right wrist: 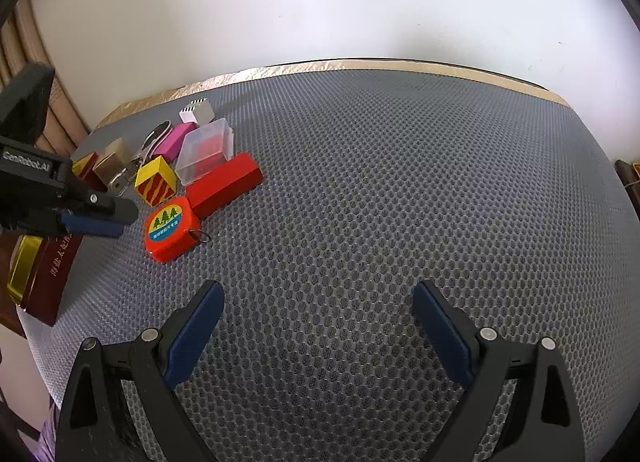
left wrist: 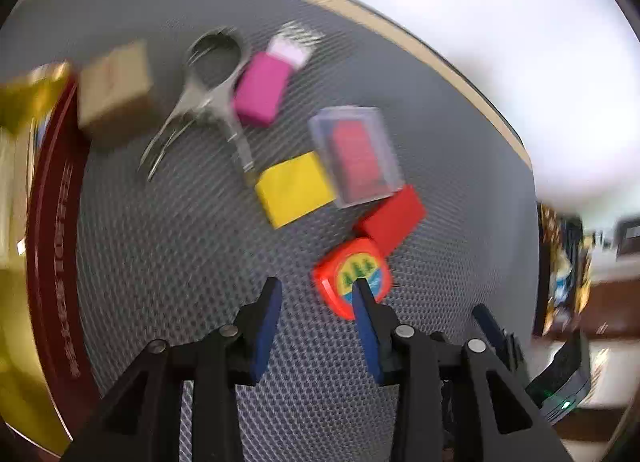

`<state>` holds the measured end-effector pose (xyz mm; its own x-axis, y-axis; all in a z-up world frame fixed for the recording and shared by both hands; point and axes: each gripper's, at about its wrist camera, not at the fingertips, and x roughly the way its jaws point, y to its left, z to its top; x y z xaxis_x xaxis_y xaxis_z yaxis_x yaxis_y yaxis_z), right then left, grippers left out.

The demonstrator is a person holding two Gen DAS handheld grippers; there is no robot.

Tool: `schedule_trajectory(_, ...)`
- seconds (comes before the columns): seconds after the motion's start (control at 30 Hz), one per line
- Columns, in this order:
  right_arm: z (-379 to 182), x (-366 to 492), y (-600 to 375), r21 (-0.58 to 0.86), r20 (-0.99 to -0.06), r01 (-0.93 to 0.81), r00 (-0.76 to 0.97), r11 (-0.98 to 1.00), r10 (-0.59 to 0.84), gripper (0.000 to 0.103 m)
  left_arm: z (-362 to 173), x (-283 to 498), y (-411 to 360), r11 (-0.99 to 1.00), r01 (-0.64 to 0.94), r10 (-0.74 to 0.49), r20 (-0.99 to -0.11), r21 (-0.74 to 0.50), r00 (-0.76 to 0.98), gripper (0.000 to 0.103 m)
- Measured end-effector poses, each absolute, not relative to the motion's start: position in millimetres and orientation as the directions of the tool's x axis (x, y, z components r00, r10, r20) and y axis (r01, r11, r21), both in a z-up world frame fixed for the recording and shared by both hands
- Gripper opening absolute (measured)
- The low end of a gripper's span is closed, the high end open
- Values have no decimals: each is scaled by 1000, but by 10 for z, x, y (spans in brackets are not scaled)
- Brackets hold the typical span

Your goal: Organize rigid objects

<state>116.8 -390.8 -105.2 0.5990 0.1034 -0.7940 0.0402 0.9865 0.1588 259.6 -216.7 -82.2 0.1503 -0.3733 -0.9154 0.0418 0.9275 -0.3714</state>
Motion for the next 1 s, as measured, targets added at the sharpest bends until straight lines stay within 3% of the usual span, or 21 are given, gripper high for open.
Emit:
schedule_trajectory(0.17,-1046,1146,-3895,152,-794,29,599,988,104,95,-806,2681,-2408,921,58,-391,-911,-386,129,42)
schedule_trajectory(0.33,-1042,1147,-3899,165,-791,23,600,986,118,95,-939,2794,-2543,951,35,-310,-947,-308,89,47)
schedule_trajectory(0.4,-1040,1144,-3909,173,-789,23,602,985,125,95,-1014,2814,-2581,951,39,-309,-949,-307,64,56)
schedule_trajectory(0.6,-1033,1130,-3912,171,-791,14,598,985,128,96,-1000,2755,-2861,971,135,-211,-972,-196,108,58)
schedule_trajectory(0.67,-1036,1145,-3907,172,-792,14,597,985,129,96,-997,2700,-2896,968,176,-201,-972,-178,123,53)
schedule_trajectory(1.0,-1014,1157,-3939,176,-797,31,591,984,124,97,-923,2334,-2363,938,155,-328,-938,-310,108,52)
